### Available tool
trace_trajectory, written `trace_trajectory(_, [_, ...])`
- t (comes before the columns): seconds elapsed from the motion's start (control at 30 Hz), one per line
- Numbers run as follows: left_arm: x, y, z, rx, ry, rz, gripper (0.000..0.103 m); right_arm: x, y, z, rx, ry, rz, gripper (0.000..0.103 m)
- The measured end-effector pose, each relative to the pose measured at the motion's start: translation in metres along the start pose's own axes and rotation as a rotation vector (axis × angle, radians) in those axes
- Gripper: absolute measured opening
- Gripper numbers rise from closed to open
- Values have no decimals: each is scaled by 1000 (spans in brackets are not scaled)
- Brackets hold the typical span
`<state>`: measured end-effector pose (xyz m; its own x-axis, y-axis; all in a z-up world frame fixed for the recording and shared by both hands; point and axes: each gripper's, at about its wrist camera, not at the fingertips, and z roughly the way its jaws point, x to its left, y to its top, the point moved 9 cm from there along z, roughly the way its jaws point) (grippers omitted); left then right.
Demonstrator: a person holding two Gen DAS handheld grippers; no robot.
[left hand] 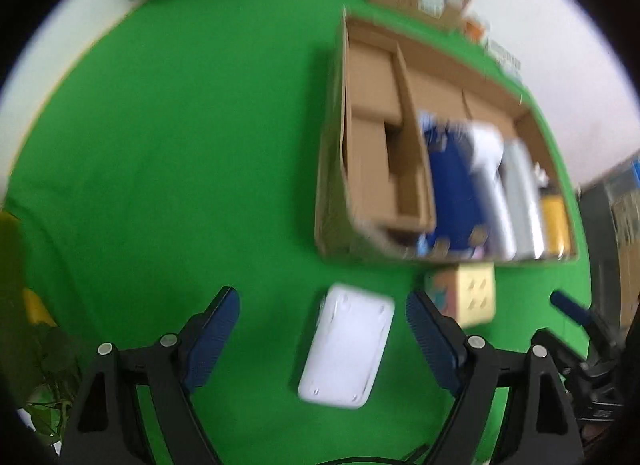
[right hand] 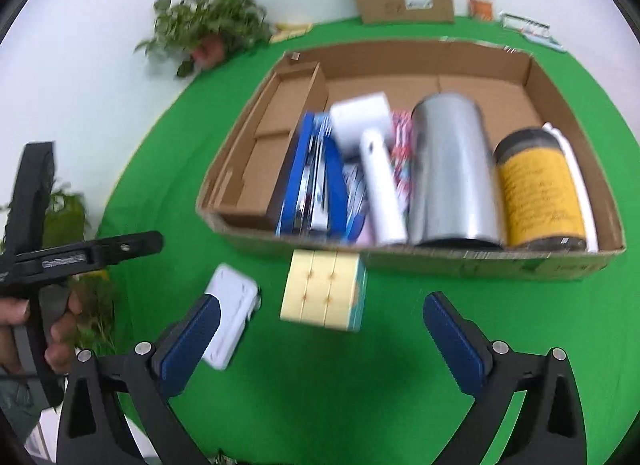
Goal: Organize rigid objects
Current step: 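Move both tools to the white rectangular case and close on it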
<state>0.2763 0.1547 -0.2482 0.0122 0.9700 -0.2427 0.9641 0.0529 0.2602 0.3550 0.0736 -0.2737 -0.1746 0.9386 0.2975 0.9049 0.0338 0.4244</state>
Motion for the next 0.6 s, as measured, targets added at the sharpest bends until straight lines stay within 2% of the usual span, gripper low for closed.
trace_trajectory(0.13, [-9, -27, 39, 128, -122, -10, 84, 11, -29, 18, 126, 56, -22, 102])
trace_trajectory(0.27, [-17, -51, 81, 249, -182, -53, 80, 15, -56, 26, 190, 82, -31, 102])
trace_trajectory(0.3, [-20, -48, 78, 193, -176, -52, 79, 15, -63, 28, 208, 86, -21, 102])
trace_trajectory(0.33, [-30, -49, 78, 195, -194, -40, 79, 13, -68, 29, 217, 88, -13, 102])
trace_trajectory(0.47, [-77, -72, 77, 318, -431, -61, 78, 3, -87, 33, 231, 80, 26, 102])
trace_trajectory(0.53, [-87, -83, 77, 356, -454, -80, 78, 0, -95, 36, 242, 71, 12, 102])
trace_trajectory(0.6, [-87, -85, 75, 330, -452, -99, 78, 0, -95, 36, 225, 50, -21, 102])
